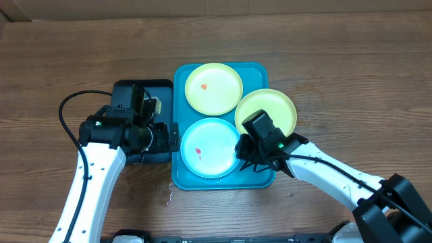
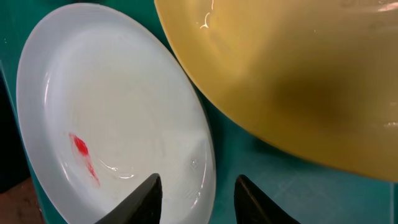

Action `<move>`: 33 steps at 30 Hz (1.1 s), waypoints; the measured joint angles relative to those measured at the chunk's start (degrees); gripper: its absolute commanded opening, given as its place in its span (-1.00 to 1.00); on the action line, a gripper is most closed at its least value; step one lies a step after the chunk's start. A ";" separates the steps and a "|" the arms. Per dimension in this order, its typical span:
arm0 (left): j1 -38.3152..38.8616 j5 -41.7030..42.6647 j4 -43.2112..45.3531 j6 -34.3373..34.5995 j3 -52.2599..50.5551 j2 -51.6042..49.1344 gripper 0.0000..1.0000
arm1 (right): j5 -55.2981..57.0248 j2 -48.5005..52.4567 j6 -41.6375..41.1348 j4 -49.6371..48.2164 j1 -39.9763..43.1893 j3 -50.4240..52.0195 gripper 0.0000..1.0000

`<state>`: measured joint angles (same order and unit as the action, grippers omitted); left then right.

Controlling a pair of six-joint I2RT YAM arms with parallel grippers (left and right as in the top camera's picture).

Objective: Clean dirty plates on tray and stack at the side

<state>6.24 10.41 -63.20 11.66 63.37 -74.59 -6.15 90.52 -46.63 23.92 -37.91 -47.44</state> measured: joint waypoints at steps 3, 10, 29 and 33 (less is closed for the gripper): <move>0.00 0.00 0.00 0.00 0.00 0.00 1.00 | 0.35 0.74 -0.33 -1.16 0.00 0.00 -0.28; 0.00 0.00 0.02 -0.02 0.00 0.00 0.99 | 0.46 3.43 -1.29 -2.08 0.00 0.02 -0.52; 0.00 0.00 0.00 0.00 0.00 0.00 0.99 | 1.14 3.45 -1.36 -3.43 0.00 0.02 -0.78; 0.00 0.00 0.00 0.00 0.00 0.00 1.00 | 1.11 3.48 -1.36 -3.39 0.00 0.02 -0.67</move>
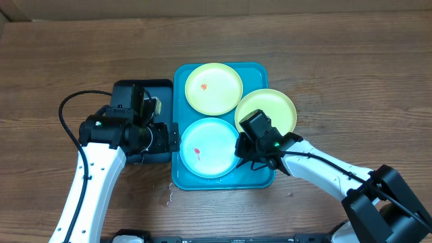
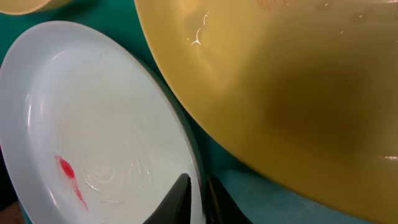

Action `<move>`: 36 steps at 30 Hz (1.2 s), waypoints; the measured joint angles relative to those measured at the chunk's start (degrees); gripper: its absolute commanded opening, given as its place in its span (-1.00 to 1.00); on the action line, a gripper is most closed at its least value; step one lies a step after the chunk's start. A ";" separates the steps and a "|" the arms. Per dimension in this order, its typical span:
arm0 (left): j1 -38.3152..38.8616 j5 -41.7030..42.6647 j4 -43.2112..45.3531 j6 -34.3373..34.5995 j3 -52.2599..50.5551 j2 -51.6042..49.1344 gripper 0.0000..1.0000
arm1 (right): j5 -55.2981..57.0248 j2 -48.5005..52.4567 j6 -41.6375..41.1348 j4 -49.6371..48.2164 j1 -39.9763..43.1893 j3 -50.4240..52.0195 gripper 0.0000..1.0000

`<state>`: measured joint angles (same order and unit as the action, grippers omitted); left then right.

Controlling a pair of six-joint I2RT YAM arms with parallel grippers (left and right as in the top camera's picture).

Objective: Clean dirty plates on tray and stack at the side

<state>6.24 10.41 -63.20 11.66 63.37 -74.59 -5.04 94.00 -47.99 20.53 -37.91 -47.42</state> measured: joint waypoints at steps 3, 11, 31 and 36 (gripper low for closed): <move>0.00 0.00 0.00 0.00 0.00 0.00 1.00 | 0.02 -0.02 0.00 0.09 -0.02 0.00 -0.64; 0.00 0.00 0.00 0.00 0.00 0.00 1.00 | 0.15 0.00 0.04 0.52 0.00 0.02 -0.89; 0.00 -0.15 1.62 0.28 0.00 0.00 0.99 | 0.13 0.00 0.02 0.52 0.00 0.02 -0.92; 0.00 0.37 8.09 0.42 0.04 0.00 1.00 | 0.11 0.00 0.04 0.50 0.00 0.02 -0.92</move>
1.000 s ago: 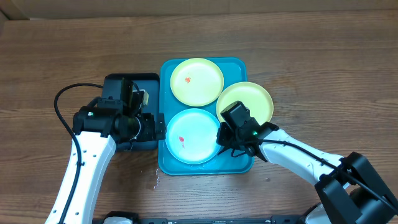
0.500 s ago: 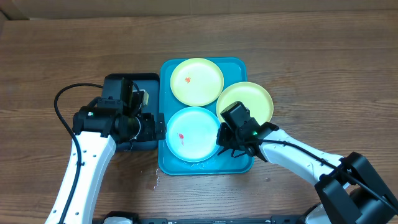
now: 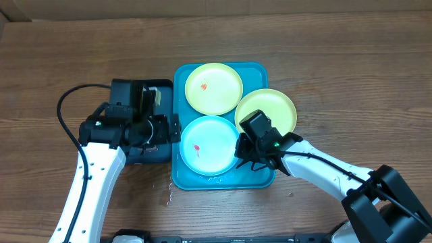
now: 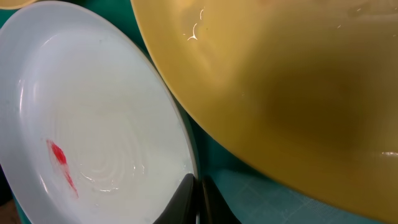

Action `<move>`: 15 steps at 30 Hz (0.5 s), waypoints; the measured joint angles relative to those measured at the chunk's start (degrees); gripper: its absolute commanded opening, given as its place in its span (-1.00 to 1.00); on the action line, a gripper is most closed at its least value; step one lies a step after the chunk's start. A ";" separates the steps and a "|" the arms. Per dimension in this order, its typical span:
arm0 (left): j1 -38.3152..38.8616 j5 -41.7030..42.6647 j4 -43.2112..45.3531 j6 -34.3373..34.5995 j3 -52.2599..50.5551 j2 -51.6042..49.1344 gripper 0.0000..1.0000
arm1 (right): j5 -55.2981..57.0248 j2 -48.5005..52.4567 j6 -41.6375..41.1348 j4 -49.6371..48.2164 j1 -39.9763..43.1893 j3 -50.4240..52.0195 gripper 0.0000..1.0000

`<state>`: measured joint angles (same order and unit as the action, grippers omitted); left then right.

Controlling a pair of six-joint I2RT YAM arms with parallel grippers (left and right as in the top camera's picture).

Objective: Clean dirty plates on tray and stack at the side
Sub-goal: 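Lower the left gripper onto the green sponge and close on it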

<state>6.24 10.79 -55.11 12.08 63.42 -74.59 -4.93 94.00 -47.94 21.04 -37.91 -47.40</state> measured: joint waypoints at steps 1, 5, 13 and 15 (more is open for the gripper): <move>0.00 0.24 1.03 0.00 0.00 0.00 0.81 | 0.00 0.00 -0.02 0.00 -0.02 0.00 -0.92; 0.00 -0.42 2.69 0.98 0.02 -0.11 -0.04 | -0.02 0.00 0.00 0.02 -0.02 0.02 -0.92; 0.00 -8.87 -0.59 3.34 0.09 -6.32 -0.92 | 0.00 0.00 0.00 0.00 -0.02 0.02 -0.92; -0.02 -10.03 -0.42 3.72 0.09 -8.85 -0.86 | -0.04 0.00 0.00 0.02 -0.02 0.02 -0.92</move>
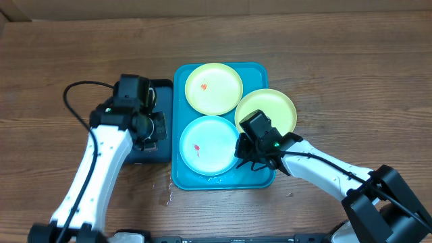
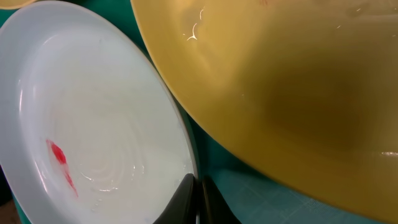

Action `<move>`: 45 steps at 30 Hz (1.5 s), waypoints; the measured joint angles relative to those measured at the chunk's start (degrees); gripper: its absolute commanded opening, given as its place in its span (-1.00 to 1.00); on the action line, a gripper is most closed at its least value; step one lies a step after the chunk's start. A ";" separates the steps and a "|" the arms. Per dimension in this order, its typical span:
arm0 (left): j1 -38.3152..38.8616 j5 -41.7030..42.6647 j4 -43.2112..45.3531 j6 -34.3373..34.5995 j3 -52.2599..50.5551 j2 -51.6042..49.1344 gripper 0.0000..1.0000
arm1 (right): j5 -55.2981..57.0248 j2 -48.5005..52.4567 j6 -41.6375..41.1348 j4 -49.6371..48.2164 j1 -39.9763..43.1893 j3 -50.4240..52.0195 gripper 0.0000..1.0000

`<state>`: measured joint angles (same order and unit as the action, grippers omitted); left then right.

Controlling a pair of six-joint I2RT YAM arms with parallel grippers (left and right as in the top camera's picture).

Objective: Clean dirty plates on tray and stack at the side
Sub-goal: 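Lower the left gripper onto the green sponge and close on it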

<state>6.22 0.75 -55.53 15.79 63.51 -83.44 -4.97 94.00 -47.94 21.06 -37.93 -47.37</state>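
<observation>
A teal tray holds a white plate with a red smear and, behind it, a pale yellow plate with a red spot. A darker yellow plate overhangs the tray's right edge. My right gripper is shut on the white plate's right rim. In the wrist view its fingers pinch that rim, with the white plate on the left and the yellow plate above. My left gripper hangs over the black box left of the tray, and its jaws are not clear.
A black box stands against the tray's left side. A black cable loops off the left arm. Bare tray floor shows between the white and yellow plates. Wooden table surrounds everything.
My left arm has swung, its upper body now farther back over the black box and its gripper drawn away from the tray's left edge. The right gripper stays shut on the white plate's rim.
First my right gripper stood open astride the white plate's right rim. Then its fingers had nearly met on the rim, and later they were shut on it, as they are now. The left arm stayed by the black box, then shifted back over it.
</observation>
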 measured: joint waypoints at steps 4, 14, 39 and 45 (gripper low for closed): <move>0.00 -1.07 2.12 0.57 0.00 -3.32 -0.70 | 0.02 0.00 0.00 0.00 0.00 0.00 -0.92; -3.50 -2.27 9.53 2.19 0.00 -4.44 -0.37 | 0.02 0.00 -0.02 -0.02 0.00 0.00 -0.92; -4.76 -8.72 11.58 8.55 -1.55 -15.30 -0.06 | -0.15 0.00 -0.04 -0.87 0.00 0.04 -0.91; -4.76 -8.72 12.57 8.79 -1.70 -18.01 -0.28 | -0.13 0.00 -0.04 -0.87 0.00 0.04 -0.90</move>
<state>1.45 -7.97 -42.96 24.58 61.80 -101.45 -5.10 94.00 -47.99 20.18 -37.93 -47.33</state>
